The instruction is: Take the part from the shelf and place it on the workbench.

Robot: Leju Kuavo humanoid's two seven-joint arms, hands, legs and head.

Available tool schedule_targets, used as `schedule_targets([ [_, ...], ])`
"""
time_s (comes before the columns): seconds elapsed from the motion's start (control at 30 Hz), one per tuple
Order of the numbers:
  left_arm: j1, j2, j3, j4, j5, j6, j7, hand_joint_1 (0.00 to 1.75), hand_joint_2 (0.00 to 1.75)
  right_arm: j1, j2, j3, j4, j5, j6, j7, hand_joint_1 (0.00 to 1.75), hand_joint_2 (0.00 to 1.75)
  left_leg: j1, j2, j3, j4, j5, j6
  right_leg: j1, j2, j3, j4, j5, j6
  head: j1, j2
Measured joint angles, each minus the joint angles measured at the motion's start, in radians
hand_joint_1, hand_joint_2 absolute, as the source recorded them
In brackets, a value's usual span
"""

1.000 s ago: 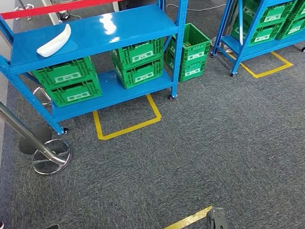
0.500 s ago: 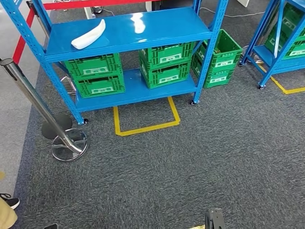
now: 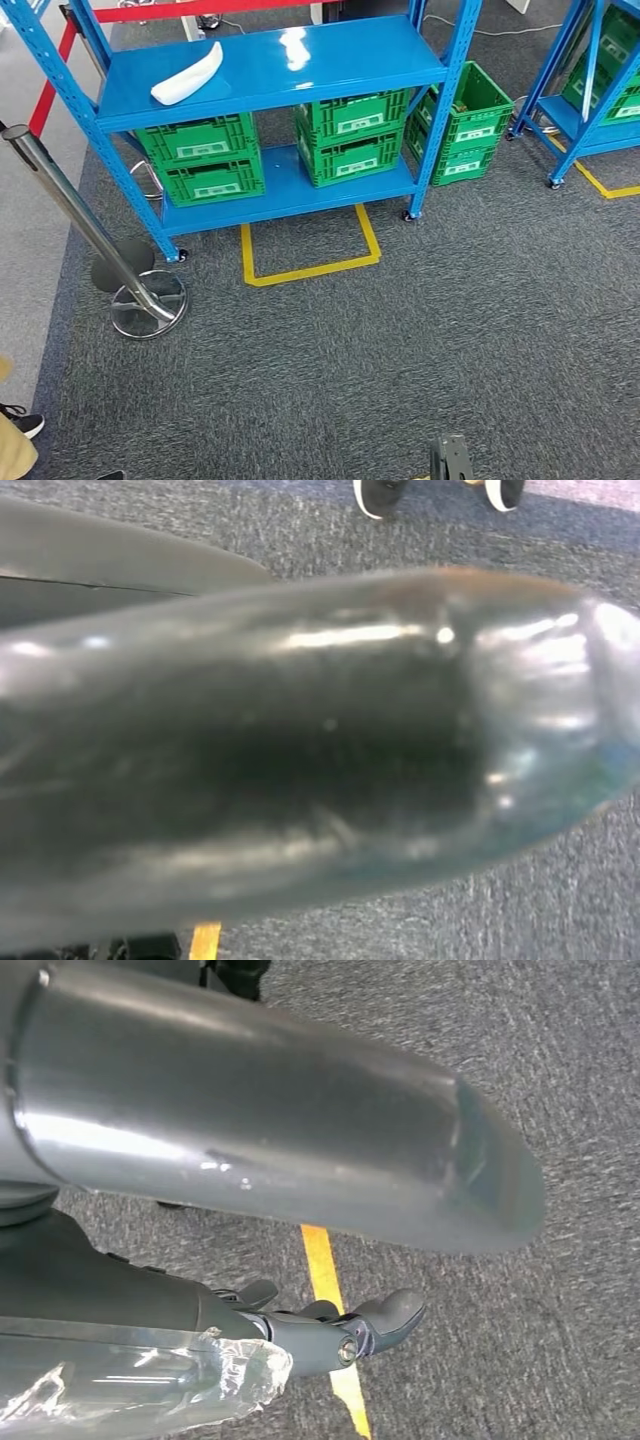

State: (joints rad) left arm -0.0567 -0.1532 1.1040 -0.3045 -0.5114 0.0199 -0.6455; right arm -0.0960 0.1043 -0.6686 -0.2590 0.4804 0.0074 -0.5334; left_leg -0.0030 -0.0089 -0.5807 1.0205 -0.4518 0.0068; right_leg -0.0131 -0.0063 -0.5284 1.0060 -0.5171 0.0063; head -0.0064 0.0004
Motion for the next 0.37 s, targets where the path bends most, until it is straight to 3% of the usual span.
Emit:
schedule_targets([
  [0.13, 0.001, 0.000, -0.001, -0.001, 0.008, -0.005, 0.000, 0.00, 0.00, -0.006, 0.000, 0.000, 0.000, -0.002, 0.004, -0.003, 0.00, 0.00, 0.004, 0.006, 0.016, -0.029, -0.006, 0.014, 0.002, 0.003, -0.007, 0.010, -0.012, 0.021, 0.002, 0.000],
  [0.17, 0.000, 0.000, -0.001, -0.001, 0.010, -0.006, 0.000, 0.00, 0.00, -0.009, 0.000, 0.000, 0.000, -0.002, 0.004, -0.003, 0.00, 0.00, 0.007, 0.010, 0.021, -0.036, -0.005, 0.018, 0.002, 0.004, -0.025, 0.045, -0.031, 0.024, 0.004, 0.000],
  [0.27, -0.002, 0.002, -0.001, -0.001, 0.017, -0.007, 0.000, 0.00, 0.00, -0.015, -0.001, 0.000, 0.000, -0.002, 0.005, -0.002, 0.00, 0.00, 0.007, 0.023, 0.029, -0.039, -0.011, 0.027, 0.001, 0.005, -0.136, 0.241, -0.106, 0.030, 0.008, 0.000],
  [0.3, -0.001, 0.002, -0.001, -0.001, 0.017, -0.008, 0.000, 0.00, 0.00, -0.015, -0.001, 0.000, 0.000, -0.002, 0.005, -0.001, 0.00, 0.00, 0.005, 0.028, 0.032, -0.038, -0.014, 0.028, 0.001, 0.005, -0.164, 0.281, -0.108, 0.032, 0.007, 0.000],
  [0.37, -0.001, 0.002, -0.001, -0.001, 0.018, -0.009, 0.000, 0.00, 0.00, -0.013, -0.001, 0.000, 0.000, -0.001, 0.006, 0.000, 0.00, 0.00, 0.004, 0.034, 0.039, -0.038, -0.020, 0.027, 0.001, 0.004, -0.173, 0.276, -0.076, 0.032, 0.008, 0.000],
])
